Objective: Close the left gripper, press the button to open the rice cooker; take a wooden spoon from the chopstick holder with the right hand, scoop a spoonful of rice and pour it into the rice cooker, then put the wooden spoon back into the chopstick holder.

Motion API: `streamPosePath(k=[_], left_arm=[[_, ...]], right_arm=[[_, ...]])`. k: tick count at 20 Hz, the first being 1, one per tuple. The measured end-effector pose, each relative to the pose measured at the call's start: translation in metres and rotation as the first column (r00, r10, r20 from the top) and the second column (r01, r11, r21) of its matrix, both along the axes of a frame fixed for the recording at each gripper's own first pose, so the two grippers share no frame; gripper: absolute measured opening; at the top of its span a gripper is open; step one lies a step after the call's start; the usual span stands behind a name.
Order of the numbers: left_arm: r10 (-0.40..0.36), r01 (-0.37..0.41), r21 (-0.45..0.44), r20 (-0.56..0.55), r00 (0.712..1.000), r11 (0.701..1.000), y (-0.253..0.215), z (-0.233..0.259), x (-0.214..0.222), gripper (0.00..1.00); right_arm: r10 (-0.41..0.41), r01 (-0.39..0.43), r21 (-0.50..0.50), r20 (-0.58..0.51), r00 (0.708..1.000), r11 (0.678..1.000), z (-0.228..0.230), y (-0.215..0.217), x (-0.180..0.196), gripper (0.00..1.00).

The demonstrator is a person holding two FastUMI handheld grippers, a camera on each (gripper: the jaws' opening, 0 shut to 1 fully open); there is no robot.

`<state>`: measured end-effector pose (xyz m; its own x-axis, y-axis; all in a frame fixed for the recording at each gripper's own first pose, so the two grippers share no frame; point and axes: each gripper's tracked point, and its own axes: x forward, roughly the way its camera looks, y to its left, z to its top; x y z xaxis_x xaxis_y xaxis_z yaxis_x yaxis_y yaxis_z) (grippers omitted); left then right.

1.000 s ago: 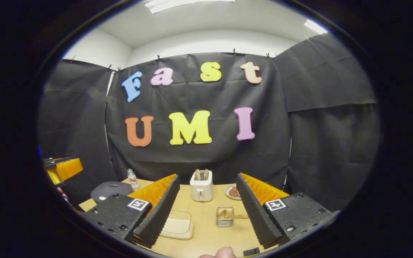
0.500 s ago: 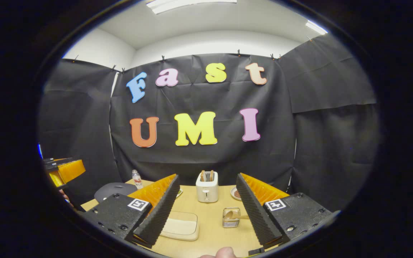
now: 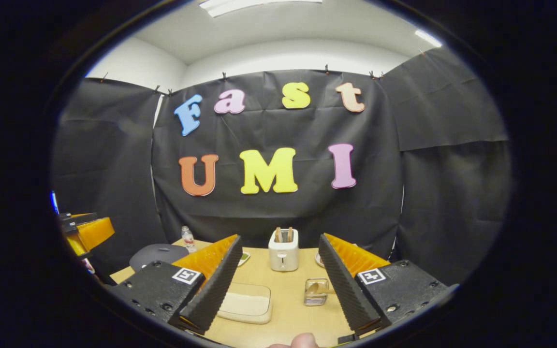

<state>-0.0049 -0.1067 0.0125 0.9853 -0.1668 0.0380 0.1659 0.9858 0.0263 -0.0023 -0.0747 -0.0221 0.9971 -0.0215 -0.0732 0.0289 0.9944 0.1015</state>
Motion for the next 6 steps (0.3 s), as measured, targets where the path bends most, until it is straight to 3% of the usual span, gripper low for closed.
streamPosePath(k=[6], left_arm=[[0.021, -0.021, 0.001, -0.007, 1.000, 1.000, 0.0098, -0.0031, -0.0019, 0.95]], right_arm=[[0.005, -0.005, -0.012, 0.005, 1.000, 1.000, 0.0036, 0.0083, 0.0025, 1.00]])
